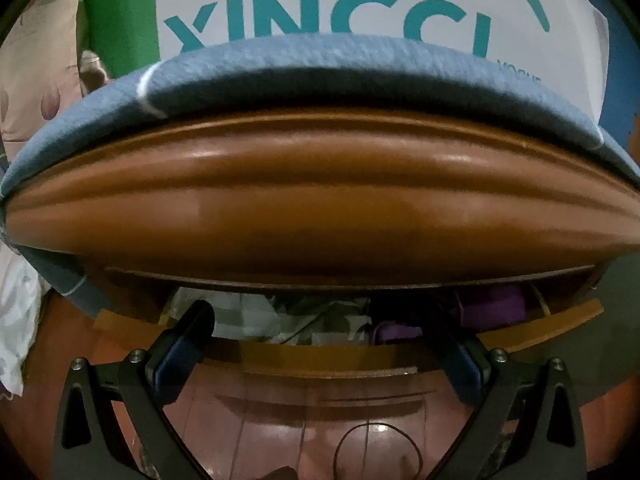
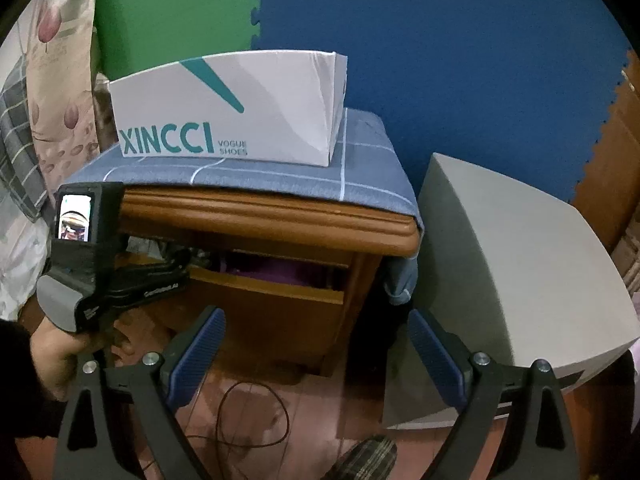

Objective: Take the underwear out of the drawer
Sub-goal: 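Hook the drawer front with the left tool and pull it open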

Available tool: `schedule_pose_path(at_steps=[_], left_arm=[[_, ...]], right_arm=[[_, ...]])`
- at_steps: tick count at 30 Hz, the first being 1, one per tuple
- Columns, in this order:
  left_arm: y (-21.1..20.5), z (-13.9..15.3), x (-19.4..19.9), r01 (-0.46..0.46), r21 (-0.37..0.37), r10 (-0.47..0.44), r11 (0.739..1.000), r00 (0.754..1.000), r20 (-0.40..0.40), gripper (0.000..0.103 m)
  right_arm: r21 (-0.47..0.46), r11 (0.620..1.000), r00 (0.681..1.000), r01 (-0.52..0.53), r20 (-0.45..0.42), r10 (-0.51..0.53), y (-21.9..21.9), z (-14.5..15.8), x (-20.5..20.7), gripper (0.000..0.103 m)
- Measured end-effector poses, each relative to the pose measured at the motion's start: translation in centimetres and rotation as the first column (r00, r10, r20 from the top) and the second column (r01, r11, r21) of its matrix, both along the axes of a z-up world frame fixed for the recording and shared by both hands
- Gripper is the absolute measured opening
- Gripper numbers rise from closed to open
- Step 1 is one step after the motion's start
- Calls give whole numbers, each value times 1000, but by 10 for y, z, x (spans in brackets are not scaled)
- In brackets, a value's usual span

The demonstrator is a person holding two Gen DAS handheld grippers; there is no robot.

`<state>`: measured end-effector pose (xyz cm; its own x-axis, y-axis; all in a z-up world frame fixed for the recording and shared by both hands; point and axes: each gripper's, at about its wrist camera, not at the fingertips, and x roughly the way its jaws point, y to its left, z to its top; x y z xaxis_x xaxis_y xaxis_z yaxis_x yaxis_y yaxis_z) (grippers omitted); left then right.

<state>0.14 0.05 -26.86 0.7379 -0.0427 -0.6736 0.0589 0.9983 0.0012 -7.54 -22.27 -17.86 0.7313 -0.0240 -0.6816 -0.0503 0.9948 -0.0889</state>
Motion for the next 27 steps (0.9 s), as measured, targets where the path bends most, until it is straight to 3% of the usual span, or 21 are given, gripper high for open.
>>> schedule_pose_path(at_steps=[13, 17, 21, 27], left_arm=[[-11, 0, 25, 9, 53, 2, 999, 978, -210, 103], [-12, 1, 32, 17, 58, 2, 998, 949, -315, 103], [-11, 0, 37, 35, 58, -6, 998, 899, -437, 103], [-9, 1, 25, 46, 61, -7, 997, 852, -523, 103]], right_arm=[[-15, 1000, 999, -17, -48, 16, 5, -11, 3, 95], [-6, 1000, 999, -4, -50, 4, 2, -10, 3, 95], [23, 1000, 999, 17, -35, -16, -3, -6, 3, 95], [64, 997, 998, 48, -33, -46, -13, -2, 1, 95]])
